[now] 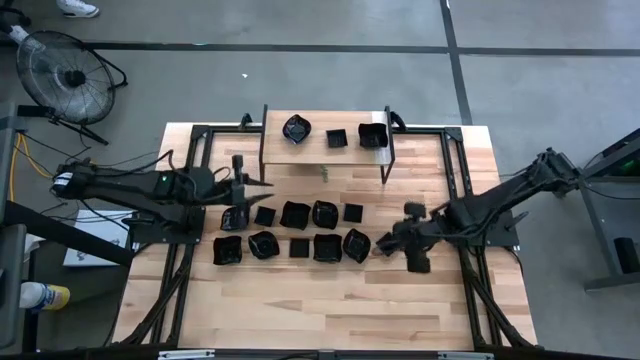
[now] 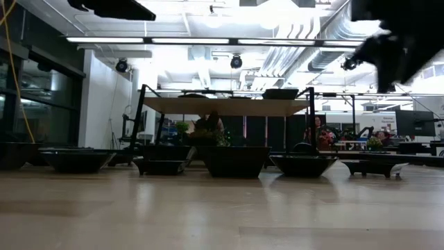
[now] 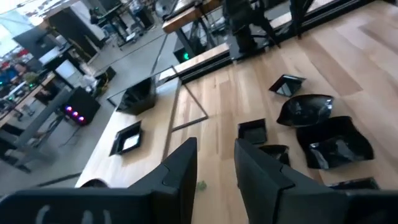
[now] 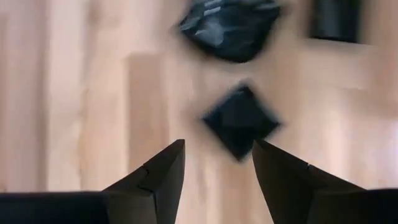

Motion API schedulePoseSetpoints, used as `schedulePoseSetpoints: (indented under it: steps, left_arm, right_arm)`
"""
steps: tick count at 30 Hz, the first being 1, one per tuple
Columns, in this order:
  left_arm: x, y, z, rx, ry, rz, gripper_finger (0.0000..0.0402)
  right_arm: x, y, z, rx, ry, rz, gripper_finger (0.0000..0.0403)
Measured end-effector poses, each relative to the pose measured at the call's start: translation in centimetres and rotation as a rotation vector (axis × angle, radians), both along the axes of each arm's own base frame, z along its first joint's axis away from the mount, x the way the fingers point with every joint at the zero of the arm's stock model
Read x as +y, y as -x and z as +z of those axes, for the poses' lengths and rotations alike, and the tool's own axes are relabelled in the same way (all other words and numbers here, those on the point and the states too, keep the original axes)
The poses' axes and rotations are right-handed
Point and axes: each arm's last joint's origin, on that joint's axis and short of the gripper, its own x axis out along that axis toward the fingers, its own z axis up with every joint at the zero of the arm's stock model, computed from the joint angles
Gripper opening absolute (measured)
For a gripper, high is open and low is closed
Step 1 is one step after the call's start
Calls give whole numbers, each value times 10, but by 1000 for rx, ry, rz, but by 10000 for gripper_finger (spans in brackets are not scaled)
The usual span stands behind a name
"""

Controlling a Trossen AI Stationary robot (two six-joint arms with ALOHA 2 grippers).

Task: Pick & Place Mini shaped plates
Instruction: Stack the square plate on top of the other square plate on the shelf

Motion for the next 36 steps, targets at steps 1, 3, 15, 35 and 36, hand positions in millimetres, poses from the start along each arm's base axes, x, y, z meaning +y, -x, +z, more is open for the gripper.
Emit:
schedulePoseSetpoints:
  steps: [1, 3, 15, 35, 36]
  left_arm:
    - [-2, 0, -1, 1, 0, -11, 103]
    - [-5, -1, -2, 5, -1, -25, 103]
    - [-8, -3, -3, 12, -12, -22, 103]
    - [-8, -2, -4, 24, -7, -21, 103]
    - [-8, -2, -4, 24, -7, -21, 103]
  right_arm:
    - [3, 2, -8, 0, -3, 47, 184]
    - [9, 7, -23, -16, 10, 130, 184]
    - [25, 13, -70, -126, 171, 203, 184]
    - [36, -7, -94, 101, 360, 268, 165]
    - [36, -7, -94, 103, 362, 286, 159]
